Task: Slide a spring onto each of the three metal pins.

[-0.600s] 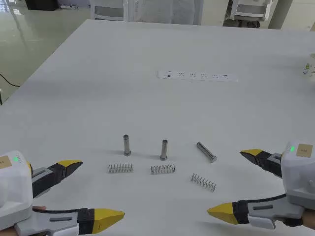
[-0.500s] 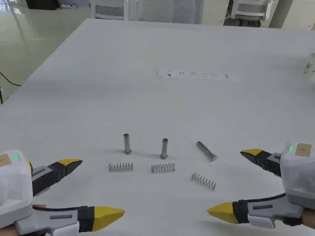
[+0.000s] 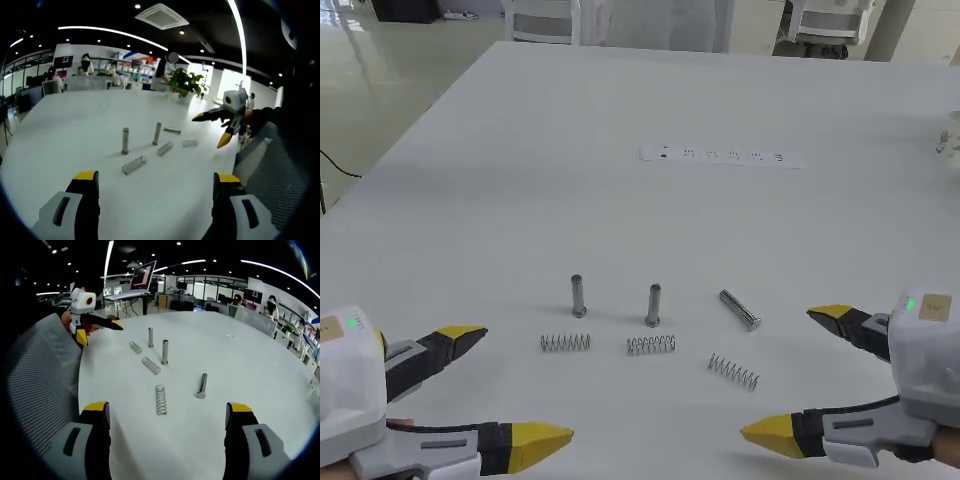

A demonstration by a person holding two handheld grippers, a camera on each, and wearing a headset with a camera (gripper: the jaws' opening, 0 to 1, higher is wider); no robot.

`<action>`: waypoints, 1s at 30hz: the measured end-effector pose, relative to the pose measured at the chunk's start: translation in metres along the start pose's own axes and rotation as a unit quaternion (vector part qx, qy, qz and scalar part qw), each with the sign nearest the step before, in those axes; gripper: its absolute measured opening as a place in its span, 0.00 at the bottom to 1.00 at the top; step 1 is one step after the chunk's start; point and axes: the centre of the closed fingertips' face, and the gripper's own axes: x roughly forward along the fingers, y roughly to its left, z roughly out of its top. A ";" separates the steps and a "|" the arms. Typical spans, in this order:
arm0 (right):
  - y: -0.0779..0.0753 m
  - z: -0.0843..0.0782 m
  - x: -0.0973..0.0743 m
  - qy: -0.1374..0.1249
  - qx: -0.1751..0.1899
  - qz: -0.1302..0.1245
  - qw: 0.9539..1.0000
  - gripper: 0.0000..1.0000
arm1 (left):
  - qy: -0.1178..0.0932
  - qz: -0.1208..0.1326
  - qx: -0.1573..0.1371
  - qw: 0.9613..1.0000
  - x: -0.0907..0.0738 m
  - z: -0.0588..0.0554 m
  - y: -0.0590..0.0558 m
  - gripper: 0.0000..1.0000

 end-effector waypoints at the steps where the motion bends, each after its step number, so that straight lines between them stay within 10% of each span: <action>1: 0.000 0.000 0.000 0.000 0.000 0.000 1.000 0.96 | 0.000 0.000 0.000 1.000 0.000 0.000 0.000 0.91; 30: -0.001 -0.002 0.001 0.001 0.003 0.000 1.000 0.96 | -0.002 0.003 -0.002 1.000 0.000 0.000 0.001 0.91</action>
